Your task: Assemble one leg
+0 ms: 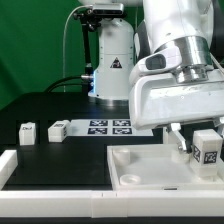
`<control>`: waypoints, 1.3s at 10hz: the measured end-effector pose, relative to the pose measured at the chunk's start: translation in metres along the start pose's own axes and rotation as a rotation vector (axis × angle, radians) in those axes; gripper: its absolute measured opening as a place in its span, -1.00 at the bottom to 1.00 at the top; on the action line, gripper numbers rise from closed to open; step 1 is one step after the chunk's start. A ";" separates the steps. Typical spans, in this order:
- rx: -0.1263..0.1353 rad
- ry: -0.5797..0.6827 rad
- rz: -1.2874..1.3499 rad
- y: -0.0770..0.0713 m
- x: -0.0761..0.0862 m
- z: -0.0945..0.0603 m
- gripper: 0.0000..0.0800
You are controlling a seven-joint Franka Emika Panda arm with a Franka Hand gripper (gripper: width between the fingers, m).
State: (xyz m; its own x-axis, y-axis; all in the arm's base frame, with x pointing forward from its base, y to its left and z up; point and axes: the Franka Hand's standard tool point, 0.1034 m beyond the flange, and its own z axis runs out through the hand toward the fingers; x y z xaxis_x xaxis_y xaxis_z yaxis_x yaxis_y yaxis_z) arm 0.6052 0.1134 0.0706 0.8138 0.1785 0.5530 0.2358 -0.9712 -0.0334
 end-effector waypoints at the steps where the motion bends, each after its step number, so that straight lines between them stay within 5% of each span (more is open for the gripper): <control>1: 0.000 -0.001 0.000 0.000 0.000 0.000 0.39; 3: 0.000 -0.002 0.000 0.000 -0.001 0.000 0.61; 7: 0.005 -0.020 0.002 -0.007 0.013 -0.009 0.62; 10: 0.012 -0.068 0.003 -0.007 0.007 -0.005 0.62; 13: 0.053 -0.302 0.009 -0.008 0.009 -0.001 0.62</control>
Offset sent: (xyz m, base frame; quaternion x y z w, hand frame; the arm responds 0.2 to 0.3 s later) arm 0.0000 0.0000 0.0000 0.0000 0.0000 0.0000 1.0000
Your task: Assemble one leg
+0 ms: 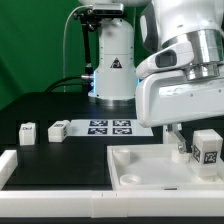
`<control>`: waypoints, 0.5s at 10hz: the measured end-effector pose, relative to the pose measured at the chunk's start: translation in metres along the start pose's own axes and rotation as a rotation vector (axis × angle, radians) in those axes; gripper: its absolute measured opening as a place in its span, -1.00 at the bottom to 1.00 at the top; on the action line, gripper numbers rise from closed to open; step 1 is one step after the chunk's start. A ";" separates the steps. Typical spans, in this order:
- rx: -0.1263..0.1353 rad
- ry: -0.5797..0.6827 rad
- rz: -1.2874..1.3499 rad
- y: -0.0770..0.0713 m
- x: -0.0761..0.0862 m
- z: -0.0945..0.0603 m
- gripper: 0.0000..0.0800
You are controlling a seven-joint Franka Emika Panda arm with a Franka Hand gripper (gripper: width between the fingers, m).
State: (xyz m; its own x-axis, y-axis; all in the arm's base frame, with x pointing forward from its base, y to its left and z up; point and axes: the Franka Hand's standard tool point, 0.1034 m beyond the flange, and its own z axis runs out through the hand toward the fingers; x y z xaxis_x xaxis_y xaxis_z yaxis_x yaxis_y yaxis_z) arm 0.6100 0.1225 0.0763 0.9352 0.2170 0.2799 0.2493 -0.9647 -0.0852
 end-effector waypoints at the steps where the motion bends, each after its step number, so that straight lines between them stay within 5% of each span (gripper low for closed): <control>1: 0.012 -0.074 0.003 0.002 0.003 -0.002 0.62; 5: 0.078 -0.395 0.010 0.003 -0.002 -0.005 0.62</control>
Offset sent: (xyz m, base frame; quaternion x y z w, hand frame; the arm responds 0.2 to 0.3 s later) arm 0.0102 -0.0118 0.0004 -0.0064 -0.1682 -0.0019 0.9857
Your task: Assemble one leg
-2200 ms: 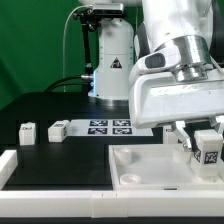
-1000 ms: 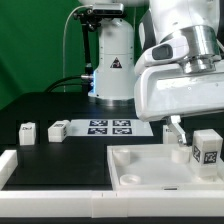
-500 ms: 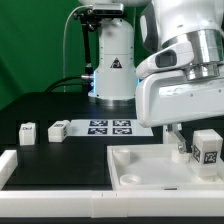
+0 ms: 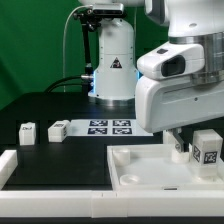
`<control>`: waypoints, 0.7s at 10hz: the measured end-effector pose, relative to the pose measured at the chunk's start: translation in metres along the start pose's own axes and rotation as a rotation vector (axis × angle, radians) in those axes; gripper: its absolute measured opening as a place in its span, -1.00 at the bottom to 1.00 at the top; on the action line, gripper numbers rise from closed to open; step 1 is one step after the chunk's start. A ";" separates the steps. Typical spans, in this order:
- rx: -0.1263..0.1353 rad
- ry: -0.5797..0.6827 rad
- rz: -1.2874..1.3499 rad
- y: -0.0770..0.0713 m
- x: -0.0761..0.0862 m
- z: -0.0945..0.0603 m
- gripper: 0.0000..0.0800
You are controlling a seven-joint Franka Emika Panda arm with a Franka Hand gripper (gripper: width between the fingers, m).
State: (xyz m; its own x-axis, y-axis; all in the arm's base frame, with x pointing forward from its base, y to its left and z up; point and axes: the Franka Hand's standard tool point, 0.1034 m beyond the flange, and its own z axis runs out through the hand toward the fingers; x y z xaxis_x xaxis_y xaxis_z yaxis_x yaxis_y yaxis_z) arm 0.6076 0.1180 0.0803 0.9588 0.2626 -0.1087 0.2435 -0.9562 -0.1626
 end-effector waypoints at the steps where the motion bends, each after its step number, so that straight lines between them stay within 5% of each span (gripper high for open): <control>1: 0.003 0.002 0.001 0.001 0.007 -0.001 0.62; 7: 0.002 0.013 -0.007 -0.001 0.010 -0.002 0.62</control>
Offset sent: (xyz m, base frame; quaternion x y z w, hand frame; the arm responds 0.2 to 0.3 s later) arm 0.0068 0.0048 0.0025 -0.0029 0.0004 -0.0118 0.9999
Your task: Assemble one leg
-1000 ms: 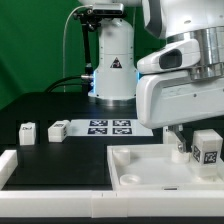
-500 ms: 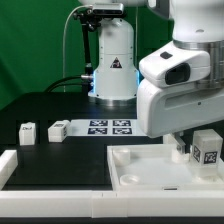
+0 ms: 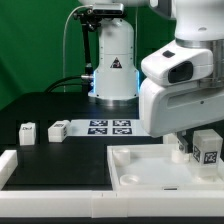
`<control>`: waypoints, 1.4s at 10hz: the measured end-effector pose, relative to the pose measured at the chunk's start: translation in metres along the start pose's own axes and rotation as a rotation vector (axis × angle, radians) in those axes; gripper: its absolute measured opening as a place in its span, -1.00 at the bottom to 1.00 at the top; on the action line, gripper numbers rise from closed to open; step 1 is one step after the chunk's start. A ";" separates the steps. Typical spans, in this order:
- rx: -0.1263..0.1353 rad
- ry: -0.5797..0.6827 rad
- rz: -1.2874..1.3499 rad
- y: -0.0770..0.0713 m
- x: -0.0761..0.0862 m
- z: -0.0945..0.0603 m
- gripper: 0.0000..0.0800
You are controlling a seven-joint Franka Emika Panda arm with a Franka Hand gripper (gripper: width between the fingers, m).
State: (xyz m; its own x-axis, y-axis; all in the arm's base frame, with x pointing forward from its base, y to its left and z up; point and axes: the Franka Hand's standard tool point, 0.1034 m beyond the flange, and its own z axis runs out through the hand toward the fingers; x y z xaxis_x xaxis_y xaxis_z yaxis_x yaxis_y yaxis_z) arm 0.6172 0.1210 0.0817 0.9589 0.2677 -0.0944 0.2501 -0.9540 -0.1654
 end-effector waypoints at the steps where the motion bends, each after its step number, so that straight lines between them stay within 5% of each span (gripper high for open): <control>1: 0.000 0.000 0.000 0.000 0.000 0.000 0.38; 2: 0.000 0.000 0.000 0.000 0.000 0.000 0.38; 3: 0.000 0.000 0.000 0.000 0.000 0.000 -0.07; 4: -0.001 -0.001 0.002 0.002 0.000 0.000 -0.24; 9: 0.001 0.000 0.085 0.003 -0.001 0.000 -0.25; 14: 0.012 0.038 0.855 -0.006 -0.006 0.004 -0.25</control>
Offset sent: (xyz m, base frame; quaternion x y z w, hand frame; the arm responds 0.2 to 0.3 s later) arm 0.0000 0.0000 0.0000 0.0000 0.0000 0.0000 1.0000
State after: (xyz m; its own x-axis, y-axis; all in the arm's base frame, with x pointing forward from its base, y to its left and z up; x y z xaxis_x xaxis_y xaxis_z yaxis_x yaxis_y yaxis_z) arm 0.6090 0.1253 0.0789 0.8211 -0.5484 -0.1581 -0.5626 -0.8243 -0.0627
